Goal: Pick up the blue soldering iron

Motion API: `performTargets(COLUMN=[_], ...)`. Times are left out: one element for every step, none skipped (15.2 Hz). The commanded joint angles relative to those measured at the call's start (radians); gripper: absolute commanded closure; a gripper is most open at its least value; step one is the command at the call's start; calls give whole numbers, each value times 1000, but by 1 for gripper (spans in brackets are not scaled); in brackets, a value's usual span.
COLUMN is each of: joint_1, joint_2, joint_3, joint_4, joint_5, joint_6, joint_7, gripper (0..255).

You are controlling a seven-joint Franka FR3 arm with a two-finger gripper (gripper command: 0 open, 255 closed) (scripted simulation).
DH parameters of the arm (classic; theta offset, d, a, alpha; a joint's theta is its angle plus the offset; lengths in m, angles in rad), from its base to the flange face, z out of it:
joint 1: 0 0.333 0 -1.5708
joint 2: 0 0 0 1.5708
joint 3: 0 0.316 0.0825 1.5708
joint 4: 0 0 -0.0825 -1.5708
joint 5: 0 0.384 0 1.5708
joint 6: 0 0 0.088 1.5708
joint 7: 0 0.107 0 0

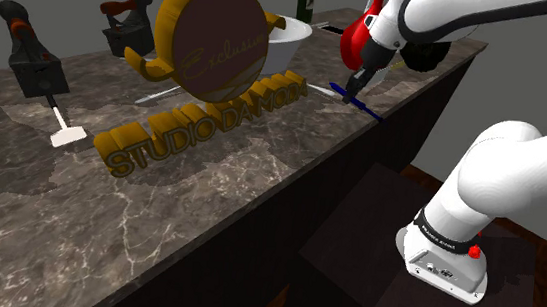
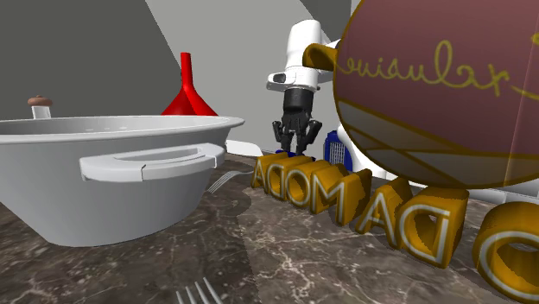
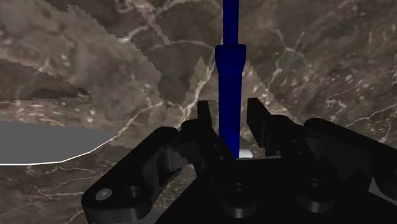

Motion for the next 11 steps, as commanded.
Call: performTargets(joint_1=[0,0,0,0,0,0,0,1,1,1,1], joint_2=[1,1,1,1,1,1,1,4,-1,-4,-8], joint_3=[0,0,0,0,0,0,0,-1,1,3,5], joint_4=[-1,-1,-1,-1,-1,-1,-1,1,12,24,35], joint_5=[0,0,0,0,0,0,0,0,1,2,2], joint_6=[2,2,2,2,2,2,2,3,-13,-28,-43], joint_7=[0,0,0,0,0,0,0,-1,1,3,4], gripper=[255,255,255,255,255,255,255,255,255,255,255])
